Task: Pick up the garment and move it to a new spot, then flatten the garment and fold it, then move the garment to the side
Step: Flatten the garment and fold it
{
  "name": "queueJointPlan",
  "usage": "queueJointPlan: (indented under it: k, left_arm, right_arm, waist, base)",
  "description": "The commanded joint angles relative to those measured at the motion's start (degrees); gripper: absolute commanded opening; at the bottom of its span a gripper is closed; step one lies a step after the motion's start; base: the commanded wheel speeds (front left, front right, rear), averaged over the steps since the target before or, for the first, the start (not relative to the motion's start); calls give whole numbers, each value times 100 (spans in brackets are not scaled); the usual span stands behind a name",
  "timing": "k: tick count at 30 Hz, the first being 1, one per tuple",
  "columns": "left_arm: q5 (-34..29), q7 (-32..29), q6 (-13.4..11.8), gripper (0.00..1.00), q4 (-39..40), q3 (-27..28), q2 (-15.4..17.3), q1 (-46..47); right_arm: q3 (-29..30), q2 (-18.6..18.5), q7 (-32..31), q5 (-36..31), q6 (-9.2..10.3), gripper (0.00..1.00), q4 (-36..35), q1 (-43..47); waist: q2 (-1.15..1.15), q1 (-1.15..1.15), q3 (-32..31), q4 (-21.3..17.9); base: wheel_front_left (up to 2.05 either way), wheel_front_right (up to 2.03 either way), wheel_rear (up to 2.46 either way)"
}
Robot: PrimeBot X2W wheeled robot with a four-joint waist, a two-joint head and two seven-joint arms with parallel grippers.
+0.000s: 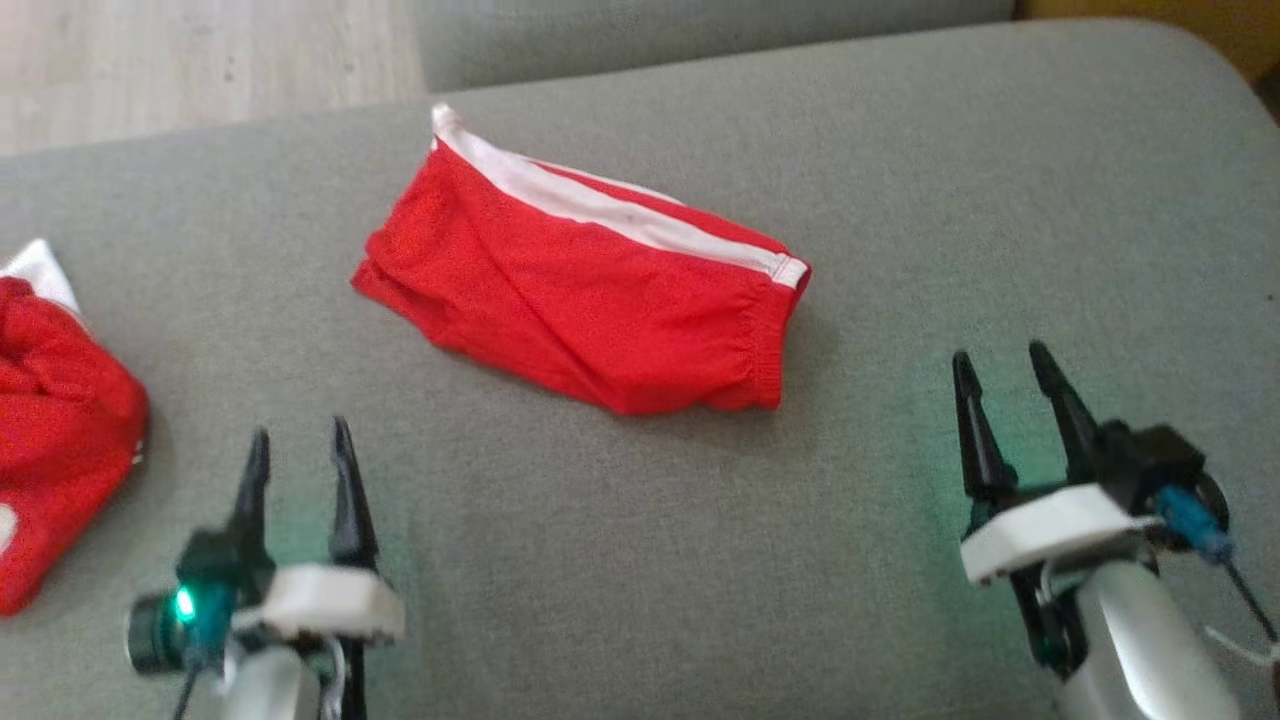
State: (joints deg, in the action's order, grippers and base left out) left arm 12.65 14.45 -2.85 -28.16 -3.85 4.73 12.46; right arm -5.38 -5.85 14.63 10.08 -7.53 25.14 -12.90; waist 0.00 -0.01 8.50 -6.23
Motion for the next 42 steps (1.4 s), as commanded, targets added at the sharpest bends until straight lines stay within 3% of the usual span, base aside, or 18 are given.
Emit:
queueJointPlan:
  k: [1,7,11,22,26,34,36,39,40,41,42]
  left_arm:
    - [-5,54,73,100,338,236,4,-139]
    - [-5,54,238,100,557,406,-157,-815]
    - [-23,54,311,100,542,459,-176,-761]
    - [-87,54,602,100,-163,403,-177,1106]
    - [-110,37,579,100,-1084,430,-74,2373]
    - [-382,-247,67,100,-2694,378,310,3385]
    - [-361,-318,63,100,-2997,366,301,3433]
    - [-330,-470,257,100,-3412,278,245,3467]
    - [-346,-536,329,42,-3550,223,226,3463]
    - [-344,-606,402,0,-3676,179,192,3454]
    - [-337,-649,473,0,-3780,142,153,3441]
  right_arm:
    - [-35,58,37,-154,4,100,-137,78]
    - [124,164,37,-402,4,100,-75,436]
    - [112,185,37,-448,4,100,-89,412]
    - [-121,69,37,-390,4,100,-424,-71]
    - [-213,-10,37,-314,4,100,-583,-329]
    - [-233,-15,37,-225,4,100,-703,-548]
    - [-219,-10,37,-211,4,100,-706,-555]
    - [-187,-10,37,-199,4,100,-700,-554]
    - [-173,-7,37,-195,4,100,-687,-551]
    - [-165,-1,37,-191,4,100,-674,-547]
    - [-160,4,37,-191,4,100,-660,-541]
  waist:
    - [0,1,-180,95]
    - [0,1,-333,157]
    - [0,1,-258,132]
    - [0,1,676,-49]
    - [0,1,1187,-211]
    - [0,1,1550,-455]
    - [0,1,1557,-470]
    - [0,1,1540,-440]
    - [0,1,1515,-416]
    - [0,1,1485,-390]
    - [0,1,1445,-359]
  base:
    - [0,0,0]
    - [0,0,0]
    - [0,0,0]
    - [0,0,0]
    - [0,0,0]
    - [0,0,0]
    - [0,0,0]
    - [0,0,0]
    - [0,0,0]
    - [0,0,0]
    - [0,0,0]
